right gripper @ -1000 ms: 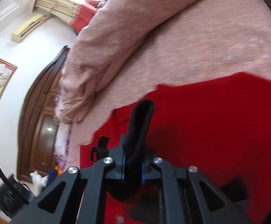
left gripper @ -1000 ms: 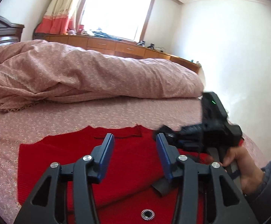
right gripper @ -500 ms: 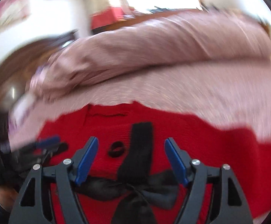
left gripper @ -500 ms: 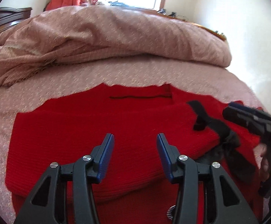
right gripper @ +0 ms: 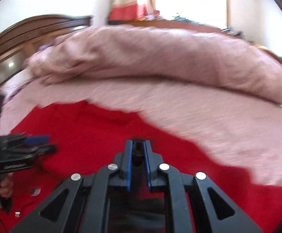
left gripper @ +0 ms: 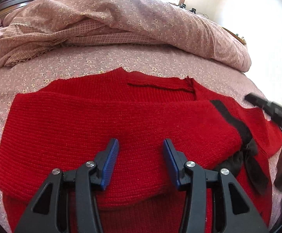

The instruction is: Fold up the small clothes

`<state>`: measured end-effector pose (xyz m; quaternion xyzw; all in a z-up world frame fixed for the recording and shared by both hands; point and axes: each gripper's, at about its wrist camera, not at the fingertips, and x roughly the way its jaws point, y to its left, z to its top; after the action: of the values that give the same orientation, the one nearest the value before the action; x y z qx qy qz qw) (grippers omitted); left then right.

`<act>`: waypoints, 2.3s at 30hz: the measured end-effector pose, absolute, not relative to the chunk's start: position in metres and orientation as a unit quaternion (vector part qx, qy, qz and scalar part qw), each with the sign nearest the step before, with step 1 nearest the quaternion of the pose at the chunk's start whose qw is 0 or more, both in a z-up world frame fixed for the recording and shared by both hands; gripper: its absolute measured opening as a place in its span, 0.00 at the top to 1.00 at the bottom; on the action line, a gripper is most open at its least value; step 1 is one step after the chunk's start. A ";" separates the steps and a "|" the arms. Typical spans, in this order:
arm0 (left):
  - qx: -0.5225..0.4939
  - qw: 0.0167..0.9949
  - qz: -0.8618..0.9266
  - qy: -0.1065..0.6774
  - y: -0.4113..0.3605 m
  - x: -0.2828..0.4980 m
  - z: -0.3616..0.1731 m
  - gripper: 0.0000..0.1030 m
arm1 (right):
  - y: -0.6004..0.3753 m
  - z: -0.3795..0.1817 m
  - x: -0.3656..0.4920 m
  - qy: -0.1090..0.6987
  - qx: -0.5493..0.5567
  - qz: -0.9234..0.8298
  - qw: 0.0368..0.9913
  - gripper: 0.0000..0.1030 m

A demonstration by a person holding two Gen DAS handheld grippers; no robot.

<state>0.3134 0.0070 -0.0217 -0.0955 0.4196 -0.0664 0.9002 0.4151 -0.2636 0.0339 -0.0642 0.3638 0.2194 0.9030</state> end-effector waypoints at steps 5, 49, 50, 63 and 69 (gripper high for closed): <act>-0.094 0.901 -0.066 0.419 0.007 0.313 -0.022 0.60 | -0.380 0.049 0.458 0.340 -0.099 0.012 0.935 0.74; -0.219 0.880 0.026 0.420 0.211 0.265 -0.027 0.60 | -0.253 -0.006 0.392 0.465 0.207 0.198 0.838 0.20; -0.222 0.880 0.026 0.420 0.212 0.266 -0.026 0.60 | -0.250 -0.007 0.394 0.469 0.190 0.197 0.840 0.22; -0.242 0.873 0.032 0.422 0.232 0.256 -0.026 0.60 | -0.252 -0.006 0.384 0.460 0.103 0.127 0.873 0.91; -0.245 0.871 0.027 0.424 0.230 0.258 -0.026 0.60 | -0.251 0.019 0.360 0.455 0.080 0.106 0.880 0.90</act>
<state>0.2576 0.2301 -0.0256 -0.2453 0.4240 0.0265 0.8714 0.3599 -0.2512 0.0195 0.0804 0.4552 0.1056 0.8805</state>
